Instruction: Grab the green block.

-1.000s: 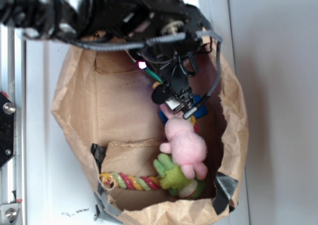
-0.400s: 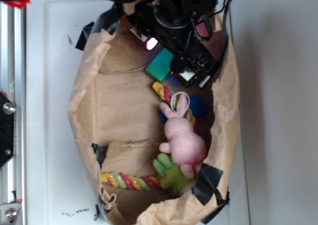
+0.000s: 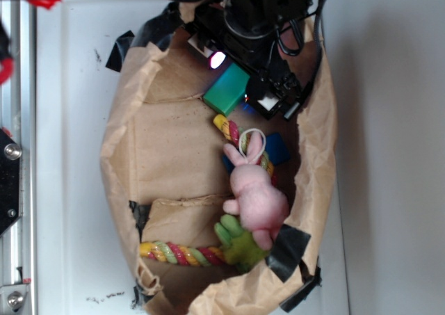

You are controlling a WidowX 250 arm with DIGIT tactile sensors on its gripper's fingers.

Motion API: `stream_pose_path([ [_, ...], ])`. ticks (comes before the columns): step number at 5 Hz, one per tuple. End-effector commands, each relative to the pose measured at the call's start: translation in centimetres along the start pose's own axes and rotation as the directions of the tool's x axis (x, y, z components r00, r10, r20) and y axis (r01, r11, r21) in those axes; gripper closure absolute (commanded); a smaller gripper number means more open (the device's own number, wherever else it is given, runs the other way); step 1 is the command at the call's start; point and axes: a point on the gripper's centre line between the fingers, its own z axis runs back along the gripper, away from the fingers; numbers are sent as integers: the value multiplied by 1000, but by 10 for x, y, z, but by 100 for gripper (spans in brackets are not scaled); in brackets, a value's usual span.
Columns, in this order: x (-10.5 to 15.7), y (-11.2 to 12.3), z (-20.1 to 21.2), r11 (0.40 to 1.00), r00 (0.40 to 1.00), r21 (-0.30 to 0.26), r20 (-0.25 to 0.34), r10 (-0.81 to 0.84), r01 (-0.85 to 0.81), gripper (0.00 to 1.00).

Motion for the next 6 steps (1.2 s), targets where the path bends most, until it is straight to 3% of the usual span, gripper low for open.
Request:
stream_pose_path([
  [1,17,-5,4,999,998,34,58,-6,4,0],
  [2,16,-6,2,999,998,43,55,-28,26,0],
  [3,14,-6,1,999,999,42,52,-12,10,73],
  [4,11,-4,0,999,998,8,54,-44,43,100],
  [5,9,-1,4,992,992,-35,40,-119,121,100],
  [6,4,0,14,988,988,-35,49,-147,149,100],
])
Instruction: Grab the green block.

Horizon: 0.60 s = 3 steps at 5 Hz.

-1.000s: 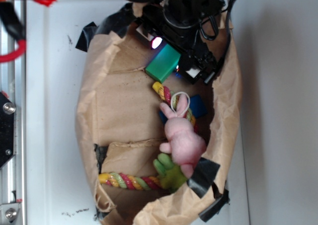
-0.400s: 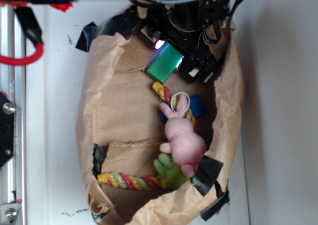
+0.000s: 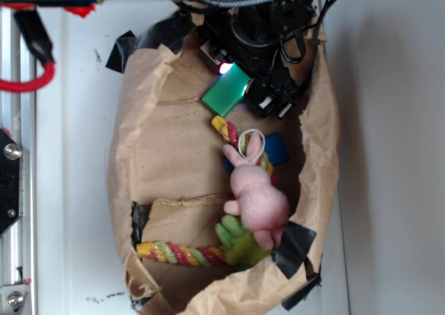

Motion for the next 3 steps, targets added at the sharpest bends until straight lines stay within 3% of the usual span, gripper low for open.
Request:
stream_pose_path([
  [1,-8,5,58,994,994,-44,55,-95,98,100],
  [2,-22,-5,92,971,977,-117,54,-205,210,100],
  [3,-38,-22,111,932,942,-139,78,-327,335,100],
])
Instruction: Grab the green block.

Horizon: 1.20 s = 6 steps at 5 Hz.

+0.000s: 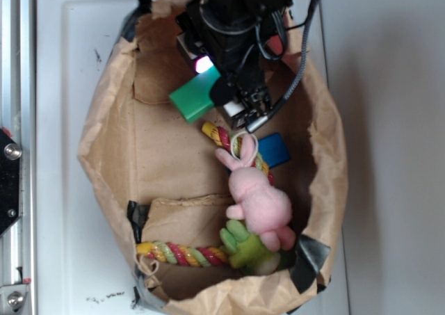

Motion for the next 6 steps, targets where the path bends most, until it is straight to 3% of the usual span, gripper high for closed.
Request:
stream_pose_path([
  [1,-19,-40,58,965,958,-6,125,-258,261,100],
  [2,-27,-58,69,936,927,28,132,-351,350,100],
  [3,-28,-78,72,892,892,116,75,-446,436,100],
  [4,-27,-87,73,856,865,148,3,-502,496,100],
  [6,-43,-83,79,778,788,144,-12,-616,611,100],
])
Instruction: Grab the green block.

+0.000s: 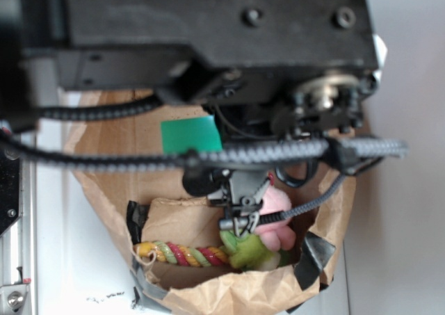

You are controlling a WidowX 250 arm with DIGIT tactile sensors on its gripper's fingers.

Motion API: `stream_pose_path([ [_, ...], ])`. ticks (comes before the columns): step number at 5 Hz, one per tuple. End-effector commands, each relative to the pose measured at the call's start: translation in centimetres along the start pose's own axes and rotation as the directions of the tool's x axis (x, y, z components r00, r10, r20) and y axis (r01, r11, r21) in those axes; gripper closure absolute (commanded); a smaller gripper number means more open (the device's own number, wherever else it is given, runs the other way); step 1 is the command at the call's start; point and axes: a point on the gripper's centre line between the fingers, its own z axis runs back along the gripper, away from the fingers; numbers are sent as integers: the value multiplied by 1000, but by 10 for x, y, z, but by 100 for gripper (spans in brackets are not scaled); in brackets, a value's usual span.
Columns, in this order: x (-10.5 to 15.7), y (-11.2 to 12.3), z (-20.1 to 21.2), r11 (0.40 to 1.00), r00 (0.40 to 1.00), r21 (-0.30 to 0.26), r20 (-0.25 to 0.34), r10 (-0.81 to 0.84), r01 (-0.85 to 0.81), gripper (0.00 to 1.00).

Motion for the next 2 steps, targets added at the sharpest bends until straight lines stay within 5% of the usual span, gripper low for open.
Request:
stream_pose_path([
  [1,-23,-9,26,994,990,14,95,-105,104,100],
  [2,-23,-11,24,996,991,55,109,-75,69,100],
])
